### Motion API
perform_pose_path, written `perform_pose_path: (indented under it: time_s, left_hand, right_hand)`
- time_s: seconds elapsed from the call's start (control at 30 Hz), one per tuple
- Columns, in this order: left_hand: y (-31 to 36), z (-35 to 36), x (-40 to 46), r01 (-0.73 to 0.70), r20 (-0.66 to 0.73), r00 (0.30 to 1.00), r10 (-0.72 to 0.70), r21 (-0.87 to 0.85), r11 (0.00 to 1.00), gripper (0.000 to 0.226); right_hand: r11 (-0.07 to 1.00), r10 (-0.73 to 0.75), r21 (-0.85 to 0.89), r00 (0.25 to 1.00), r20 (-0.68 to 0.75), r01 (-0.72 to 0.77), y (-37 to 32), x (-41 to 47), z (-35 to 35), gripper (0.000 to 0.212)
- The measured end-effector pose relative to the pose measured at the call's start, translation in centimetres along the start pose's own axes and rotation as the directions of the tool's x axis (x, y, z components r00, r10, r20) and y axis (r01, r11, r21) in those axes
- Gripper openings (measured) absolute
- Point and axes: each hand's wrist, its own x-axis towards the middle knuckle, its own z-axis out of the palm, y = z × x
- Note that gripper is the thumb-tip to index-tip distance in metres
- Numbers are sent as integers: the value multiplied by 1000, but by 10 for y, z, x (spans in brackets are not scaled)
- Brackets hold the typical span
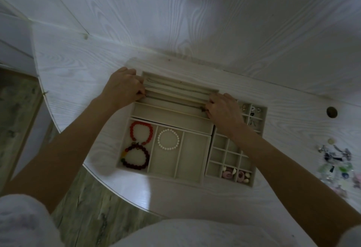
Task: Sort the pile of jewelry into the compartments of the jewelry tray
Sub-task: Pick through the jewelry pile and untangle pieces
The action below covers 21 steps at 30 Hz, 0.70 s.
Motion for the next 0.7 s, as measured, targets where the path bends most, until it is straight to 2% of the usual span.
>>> perform_pose_path:
  time_s: [0.23, 0.5, 0.7]
  left_hand:
    - [0, 5, -5, 23, -33, 999, -23, -1, 1000, 14]
    - [4, 6, -5, 75, -49, 996, -75, -6, 997, 15]
    - [9, 4, -6, 132, -31, 991, -132, -7, 991, 16]
  right_hand:
    - [999, -35, 27, 987, -157, 39, -6, 4, -1, 21]
    - [999, -1, -48, 996, -91, -4, -3, 3, 6, 28]
    - [1000, 19, -8, 995, -93, -20, 1, -1, 3, 27]
